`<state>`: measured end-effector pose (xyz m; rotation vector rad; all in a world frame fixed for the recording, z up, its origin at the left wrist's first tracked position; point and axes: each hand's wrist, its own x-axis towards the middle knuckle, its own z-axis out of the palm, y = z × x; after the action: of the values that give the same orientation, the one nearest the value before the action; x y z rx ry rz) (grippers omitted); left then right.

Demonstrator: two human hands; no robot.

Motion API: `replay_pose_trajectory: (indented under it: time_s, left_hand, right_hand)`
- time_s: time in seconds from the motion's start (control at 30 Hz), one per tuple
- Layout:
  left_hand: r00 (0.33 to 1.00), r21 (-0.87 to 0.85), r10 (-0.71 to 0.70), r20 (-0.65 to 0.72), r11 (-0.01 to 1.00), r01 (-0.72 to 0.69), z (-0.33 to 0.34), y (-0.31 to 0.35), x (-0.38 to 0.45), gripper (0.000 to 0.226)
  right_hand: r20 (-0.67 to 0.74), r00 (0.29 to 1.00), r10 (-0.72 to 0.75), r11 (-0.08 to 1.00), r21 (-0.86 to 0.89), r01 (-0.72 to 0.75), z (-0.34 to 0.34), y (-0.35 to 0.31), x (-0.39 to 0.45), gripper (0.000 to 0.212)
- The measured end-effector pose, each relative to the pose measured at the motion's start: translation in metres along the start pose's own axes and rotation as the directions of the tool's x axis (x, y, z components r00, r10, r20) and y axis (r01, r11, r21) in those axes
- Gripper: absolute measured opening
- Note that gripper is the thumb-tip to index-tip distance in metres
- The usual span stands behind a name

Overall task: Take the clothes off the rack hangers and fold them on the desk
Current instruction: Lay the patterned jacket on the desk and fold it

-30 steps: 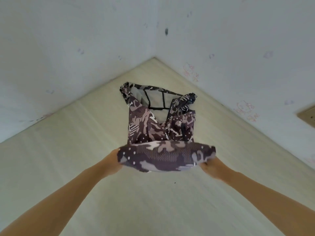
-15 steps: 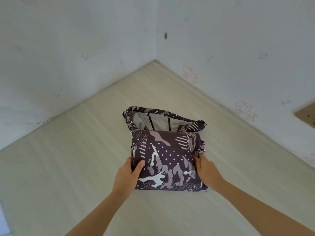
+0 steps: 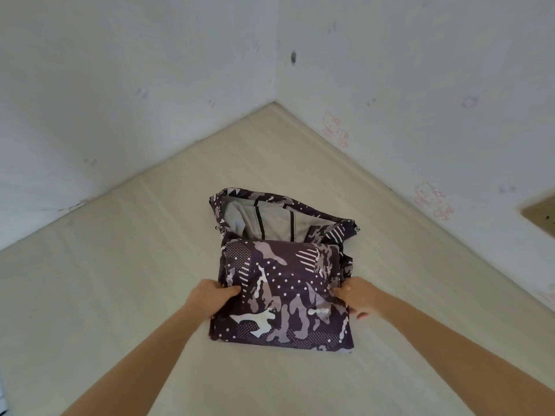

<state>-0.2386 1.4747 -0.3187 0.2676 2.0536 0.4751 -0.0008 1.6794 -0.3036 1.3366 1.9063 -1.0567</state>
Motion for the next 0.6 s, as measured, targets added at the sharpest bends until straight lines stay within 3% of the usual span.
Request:
replay_pose_trajectory:
  time_s: [0.1,0.2,0.27,0.5,0.6]
  left_hand:
    - [0.985,-0.223,-0.002,0.171,0.974,0.040,-0.036,0.017,0.004,0.025]
    - [1.000,-0.522,0.028,0.004,0.853,-0.022,-0.062,0.037,0.024,0.023]
    - [0.999,-0.632,0.012,-0.037,0.774,-0.032,-0.068,0.056,0.036,0.021]
    - [0.995,-0.552,-0.068,-0.079,0.834,0.014,-0.051,0.101,0.076,0.052]
    - [0.997,-0.549,-0.043,-0.060,0.836,0.003,-0.054,0.112,0.085,0.043]
  right_hand:
    - [-0.051,0.998,0.048,0.936,0.350,-0.027,-0.037,0.007,0.003,0.024]
    - [-0.173,0.976,0.129,0.786,0.619,0.006,-0.069,0.009,0.018,0.024]
    - [-0.129,0.973,0.192,0.666,0.745,-0.033,-0.085,0.003,0.032,0.026]
    - [0.162,0.963,0.213,0.558,0.789,-0.256,-0.100,-0.028,0.063,0.048]
    - [0.175,0.965,0.195,0.542,0.801,-0.254,-0.105,-0.037,0.071,0.045]
